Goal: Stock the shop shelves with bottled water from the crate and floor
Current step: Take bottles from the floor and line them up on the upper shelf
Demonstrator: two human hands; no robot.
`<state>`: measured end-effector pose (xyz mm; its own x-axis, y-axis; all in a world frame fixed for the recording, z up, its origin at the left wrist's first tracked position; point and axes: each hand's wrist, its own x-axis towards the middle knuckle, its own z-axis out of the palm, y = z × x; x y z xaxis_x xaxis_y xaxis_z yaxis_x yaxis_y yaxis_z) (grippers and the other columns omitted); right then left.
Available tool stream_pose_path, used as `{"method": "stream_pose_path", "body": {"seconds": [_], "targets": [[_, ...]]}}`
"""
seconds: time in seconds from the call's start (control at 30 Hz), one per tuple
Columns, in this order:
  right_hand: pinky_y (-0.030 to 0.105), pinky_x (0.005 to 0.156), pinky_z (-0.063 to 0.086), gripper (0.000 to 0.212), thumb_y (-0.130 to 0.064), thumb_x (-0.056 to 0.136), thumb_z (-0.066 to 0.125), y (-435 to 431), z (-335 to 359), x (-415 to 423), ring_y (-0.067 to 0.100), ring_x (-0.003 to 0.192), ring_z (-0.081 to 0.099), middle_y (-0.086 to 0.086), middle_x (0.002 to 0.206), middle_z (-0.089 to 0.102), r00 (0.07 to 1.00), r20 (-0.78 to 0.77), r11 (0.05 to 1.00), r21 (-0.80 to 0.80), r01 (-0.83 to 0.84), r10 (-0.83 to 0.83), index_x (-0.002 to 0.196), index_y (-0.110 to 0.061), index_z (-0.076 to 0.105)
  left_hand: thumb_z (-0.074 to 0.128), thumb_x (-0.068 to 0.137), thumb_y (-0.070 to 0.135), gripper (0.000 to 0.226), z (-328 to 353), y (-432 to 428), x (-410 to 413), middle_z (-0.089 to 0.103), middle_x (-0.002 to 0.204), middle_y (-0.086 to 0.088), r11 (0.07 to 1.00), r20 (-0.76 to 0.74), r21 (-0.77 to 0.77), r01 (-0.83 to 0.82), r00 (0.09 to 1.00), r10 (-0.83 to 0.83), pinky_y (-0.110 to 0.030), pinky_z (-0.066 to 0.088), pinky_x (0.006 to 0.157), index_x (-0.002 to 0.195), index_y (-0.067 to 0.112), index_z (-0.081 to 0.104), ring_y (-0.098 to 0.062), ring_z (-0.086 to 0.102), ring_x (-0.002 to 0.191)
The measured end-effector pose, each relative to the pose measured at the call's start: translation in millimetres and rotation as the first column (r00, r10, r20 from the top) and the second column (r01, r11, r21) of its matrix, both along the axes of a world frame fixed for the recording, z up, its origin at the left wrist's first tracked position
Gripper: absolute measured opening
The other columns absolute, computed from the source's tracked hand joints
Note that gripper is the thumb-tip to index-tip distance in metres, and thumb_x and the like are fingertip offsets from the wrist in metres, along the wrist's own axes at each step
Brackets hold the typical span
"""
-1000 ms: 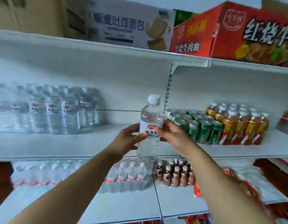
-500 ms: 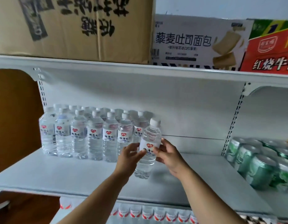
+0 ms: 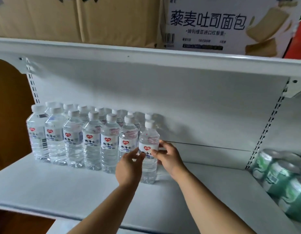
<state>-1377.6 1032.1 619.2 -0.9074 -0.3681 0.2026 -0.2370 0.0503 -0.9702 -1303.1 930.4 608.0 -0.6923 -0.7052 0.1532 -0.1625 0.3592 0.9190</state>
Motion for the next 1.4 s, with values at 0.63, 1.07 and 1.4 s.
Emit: {"method": "stream_pose_path", "body": {"seconds": [0.63,1.07,1.4], "targets": [[0.045,0.097,0.048,0.050,-0.020,0.077,0.074,9.0,-5.5,3.4,0.015,0.107,0.056,-0.002,0.116,0.054,0.963,0.057,0.964,-0.019,0.267,-0.265,0.122,-0.016,0.052,0.066,0.084,0.016,0.024,-11.3,18.4,8.5,0.070,0.105,-0.002,0.989,-0.144,-0.122,0.087,0.984,-0.105,-0.020,0.043,0.071,0.108,0.014,0.066,-0.013,0.067,0.083],[0.024,0.081,0.047,0.021,0.000,0.088,0.057,277.5,-36.1,166.9,0.010,0.089,0.058,0.004,0.100,0.061,0.613,0.159,0.592,-0.163,0.789,-0.774,0.107,-0.010,0.057,0.069,0.081,0.009,0.037,-28.4,259.7,68.8,0.062,0.105,0.005,0.555,-0.178,-0.002,0.832,0.546,-0.819,-0.010,0.046,0.071,0.117,0.014,0.061,-0.010,0.061,0.089],[0.027,0.084,0.050,0.022,-0.010,0.089,0.058,491.3,-92.7,417.2,0.008,0.091,0.057,-0.007,0.098,0.059,0.134,0.247,0.152,0.054,0.987,-0.960,0.111,-0.013,0.059,0.069,0.080,0.015,0.041,-75.9,491.8,235.3,0.065,0.112,0.001,0.089,-0.006,0.022,0.996,0.090,-0.996,-0.027,0.048,0.084,0.120,0.015,0.059,-0.012,0.061,0.093]]}}
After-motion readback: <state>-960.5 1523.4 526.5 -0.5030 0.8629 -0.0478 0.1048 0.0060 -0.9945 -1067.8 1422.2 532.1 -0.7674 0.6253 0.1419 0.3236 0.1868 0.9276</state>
